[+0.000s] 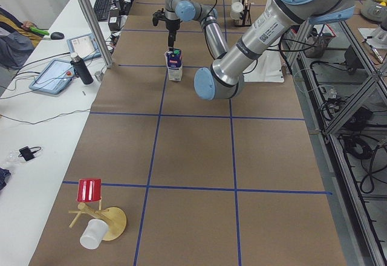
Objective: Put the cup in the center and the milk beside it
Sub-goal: 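Open the left gripper and pull the left arm back from the carton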
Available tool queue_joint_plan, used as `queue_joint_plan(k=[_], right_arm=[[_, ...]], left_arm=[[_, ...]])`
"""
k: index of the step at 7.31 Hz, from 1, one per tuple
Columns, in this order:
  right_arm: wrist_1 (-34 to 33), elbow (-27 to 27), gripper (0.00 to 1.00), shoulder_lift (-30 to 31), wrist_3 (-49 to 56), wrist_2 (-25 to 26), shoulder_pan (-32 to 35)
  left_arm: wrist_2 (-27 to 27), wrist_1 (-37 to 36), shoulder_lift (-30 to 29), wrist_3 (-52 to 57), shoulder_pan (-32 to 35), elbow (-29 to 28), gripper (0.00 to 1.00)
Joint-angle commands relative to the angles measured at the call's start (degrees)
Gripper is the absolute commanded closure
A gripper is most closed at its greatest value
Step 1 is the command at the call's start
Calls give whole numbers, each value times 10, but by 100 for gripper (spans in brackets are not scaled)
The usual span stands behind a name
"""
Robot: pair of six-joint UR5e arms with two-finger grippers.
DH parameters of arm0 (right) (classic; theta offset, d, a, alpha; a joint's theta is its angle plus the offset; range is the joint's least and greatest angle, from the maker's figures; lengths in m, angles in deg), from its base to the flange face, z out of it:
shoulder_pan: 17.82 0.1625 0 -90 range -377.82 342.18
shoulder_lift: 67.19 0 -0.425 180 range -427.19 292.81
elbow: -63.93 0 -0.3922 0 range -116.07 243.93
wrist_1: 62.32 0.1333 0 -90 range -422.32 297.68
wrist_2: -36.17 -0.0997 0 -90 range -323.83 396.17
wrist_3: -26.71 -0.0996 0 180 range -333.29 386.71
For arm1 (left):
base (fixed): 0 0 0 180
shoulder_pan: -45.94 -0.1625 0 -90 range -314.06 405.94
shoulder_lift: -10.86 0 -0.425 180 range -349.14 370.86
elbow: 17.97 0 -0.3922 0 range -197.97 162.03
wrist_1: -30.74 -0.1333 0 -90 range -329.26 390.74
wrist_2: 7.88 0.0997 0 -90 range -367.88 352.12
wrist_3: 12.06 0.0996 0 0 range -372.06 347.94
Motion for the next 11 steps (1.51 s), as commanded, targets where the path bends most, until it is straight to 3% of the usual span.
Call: queue_joint_plan(k=[1,3,5,7,9,11], right_arm=[[1,-1,0,0,2,0,7],[0,-3,0,15,55,0,35],[2,-2,0,35,91,-7,71],[2,-1,0,45,92,-10,93],[2,-2,0,58,91,-15,119],[3,1,0,75,123,-17,145]], left_arm=[[0,-13,56,9,11,83,2],[-3,-12,169,101,56,177,2],[-40,29,303,227,135,208,2],[-93,111,435,395,249,183,2],[-172,160,486,568,358,74,2],[-190,173,502,612,402,34,2]])
